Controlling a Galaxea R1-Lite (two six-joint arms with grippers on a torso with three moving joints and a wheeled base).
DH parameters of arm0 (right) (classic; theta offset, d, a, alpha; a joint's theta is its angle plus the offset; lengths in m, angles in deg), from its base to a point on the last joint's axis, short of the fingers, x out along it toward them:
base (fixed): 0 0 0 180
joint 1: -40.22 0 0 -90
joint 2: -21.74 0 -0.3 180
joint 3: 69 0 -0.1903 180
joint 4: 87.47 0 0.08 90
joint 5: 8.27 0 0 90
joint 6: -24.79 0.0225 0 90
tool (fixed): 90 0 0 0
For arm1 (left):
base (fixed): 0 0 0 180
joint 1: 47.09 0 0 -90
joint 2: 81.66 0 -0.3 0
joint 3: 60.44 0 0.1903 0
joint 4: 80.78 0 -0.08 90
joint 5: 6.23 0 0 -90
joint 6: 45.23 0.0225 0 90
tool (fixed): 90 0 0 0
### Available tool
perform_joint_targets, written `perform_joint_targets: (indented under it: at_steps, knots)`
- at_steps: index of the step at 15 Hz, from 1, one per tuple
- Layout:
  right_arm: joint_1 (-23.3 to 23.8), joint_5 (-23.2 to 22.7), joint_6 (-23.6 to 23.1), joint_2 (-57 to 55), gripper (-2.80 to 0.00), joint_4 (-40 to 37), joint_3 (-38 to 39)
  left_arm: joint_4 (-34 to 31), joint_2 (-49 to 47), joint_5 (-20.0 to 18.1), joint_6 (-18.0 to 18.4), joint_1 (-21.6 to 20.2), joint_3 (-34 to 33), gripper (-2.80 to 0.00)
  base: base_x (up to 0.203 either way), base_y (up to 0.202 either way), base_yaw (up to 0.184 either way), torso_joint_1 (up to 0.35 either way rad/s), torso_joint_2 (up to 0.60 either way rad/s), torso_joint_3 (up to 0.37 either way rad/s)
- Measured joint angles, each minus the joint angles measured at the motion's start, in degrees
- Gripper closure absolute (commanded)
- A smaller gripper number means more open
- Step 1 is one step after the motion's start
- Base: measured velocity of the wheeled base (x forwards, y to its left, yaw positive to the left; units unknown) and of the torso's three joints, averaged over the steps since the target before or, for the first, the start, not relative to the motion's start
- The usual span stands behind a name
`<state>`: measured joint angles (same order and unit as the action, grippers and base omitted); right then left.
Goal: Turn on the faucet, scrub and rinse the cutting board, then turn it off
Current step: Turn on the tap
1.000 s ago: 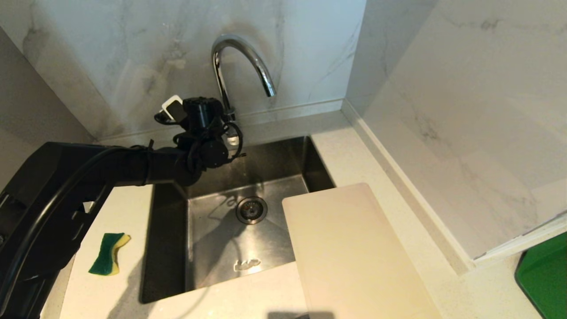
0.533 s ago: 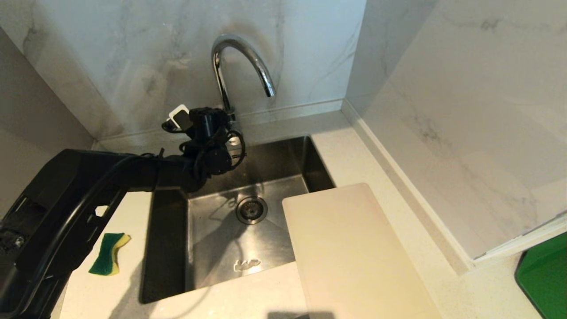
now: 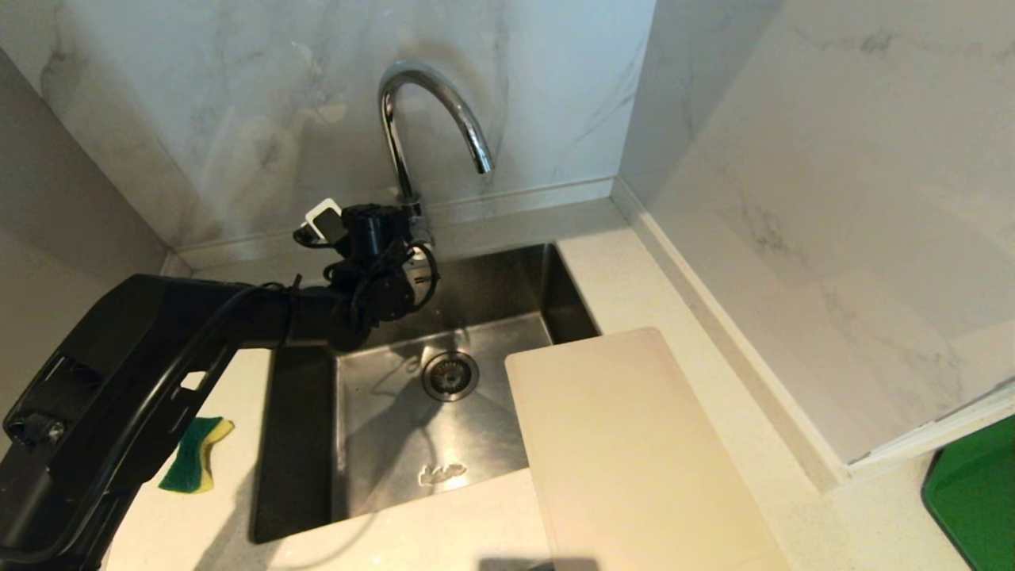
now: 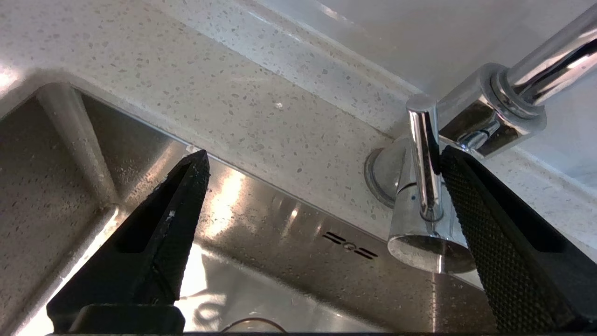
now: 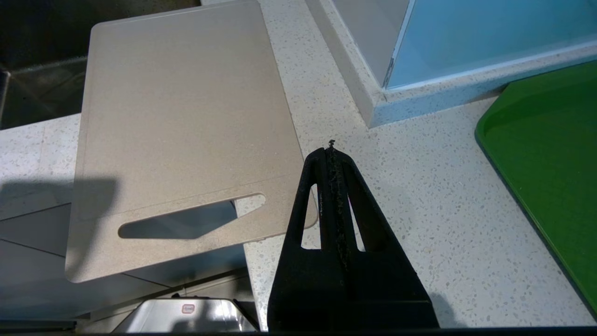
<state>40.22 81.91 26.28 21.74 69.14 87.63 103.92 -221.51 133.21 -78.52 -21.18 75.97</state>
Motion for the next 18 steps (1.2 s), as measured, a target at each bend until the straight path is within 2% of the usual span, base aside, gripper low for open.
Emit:
perform_joint_targets:
  at_steps: [10, 15, 18]
  knots:
    - [0.00, 0.01, -0.01, 0.00, 0.00, 0.00, 0.00, -1.35, 0.60, 0.61, -0.86, -0.14, -0.19, -2.80, 0.000, 0.000, 0.000, 0.000, 0.00, 0.000]
    - [0.00, 0.00, 0.00, 0.00, 0.00, -0.02, 0.00, -11.52, 3.56, 0.46, -7.53, 0.79, -0.30, -2.80, 0.000, 0.000, 0.000, 0.000, 0.00, 0.000]
    - [0.00, 0.00, 0.00, 0.00, 0.00, -0.02, 0.00, -13.41, 4.24, 0.35, -9.34, 1.07, -0.32, -2.80, 0.000, 0.000, 0.000, 0.000, 0.00, 0.000]
